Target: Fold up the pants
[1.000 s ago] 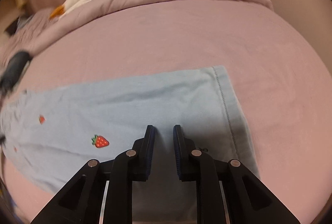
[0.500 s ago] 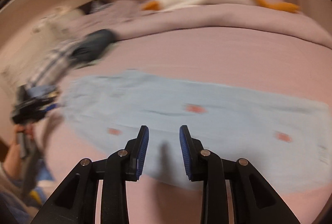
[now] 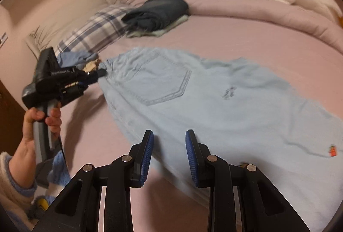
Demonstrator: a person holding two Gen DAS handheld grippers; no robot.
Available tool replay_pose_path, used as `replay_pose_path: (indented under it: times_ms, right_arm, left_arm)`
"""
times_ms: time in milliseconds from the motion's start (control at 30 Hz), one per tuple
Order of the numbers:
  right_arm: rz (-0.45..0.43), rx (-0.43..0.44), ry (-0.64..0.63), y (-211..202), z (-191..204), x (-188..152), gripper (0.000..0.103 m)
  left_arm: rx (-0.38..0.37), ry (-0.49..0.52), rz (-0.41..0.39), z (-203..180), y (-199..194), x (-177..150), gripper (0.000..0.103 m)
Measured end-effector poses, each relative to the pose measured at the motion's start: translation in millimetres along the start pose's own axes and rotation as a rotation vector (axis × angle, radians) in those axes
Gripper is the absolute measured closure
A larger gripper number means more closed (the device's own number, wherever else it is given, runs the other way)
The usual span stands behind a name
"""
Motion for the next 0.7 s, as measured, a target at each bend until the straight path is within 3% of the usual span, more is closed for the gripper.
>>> replay_pose_path:
  times_ms: [67, 133, 200, 300, 400, 500, 567, 633, 700]
  right_arm:
    - [0.032, -0.001, -0.005, 9, 1, -5, 0.073]
    - [0.066, -0.014, 0.005, 18, -2, -11, 0.073]
    - [0.063, 0.000, 0.031, 15, -6, -13, 0.073]
    - [0.004, 0.020, 0.061, -6, -12, -8, 0.073]
    - [-0.032, -0.063, 0.103, -21, -37, -11, 0.073]
    - [0.060, -0.119, 0.132, -11, -52, -30, 0.072]
    - [0.054, -0.122, 0.080, -15, -44, -35, 0.065]
    - [0.091, -0.082, 0.063, -18, -37, -37, 0.061]
    - [0.099, -0.024, 0.087, -25, -38, -31, 0.061]
  left_arm:
    - [0.036, 0.009, 0.074, 10, 18, -8, 0.093]
    - [0.030, 0.026, 0.066, 10, 13, -7, 0.091]
    - [0.081, 0.048, 0.039, 10, 3, -1, 0.070]
    - [0.145, 0.097, -0.031, 9, -19, 5, 0.071]
    - [0.148, 0.195, -0.049, -14, -21, -1, 0.069]
    - [0.140, 0.347, -0.013, -46, -3, -15, 0.069]
    - [0.142, 0.426, 0.058, -56, 16, -30, 0.069]
    - [0.191, 0.478, 0.140, -56, 36, -43, 0.069]
    - [0.228, 0.528, 0.147, -57, 42, -45, 0.069]
Point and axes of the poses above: each gripper's, at about its wrist camera, not at the fingertips, and y roughly the way its jaws point, z to its left, x to its top, the point moved 5 cm from there along y, roughly the way its jaws point, and after that the axes turned 2 degrees about x, right-handed, at the moved point
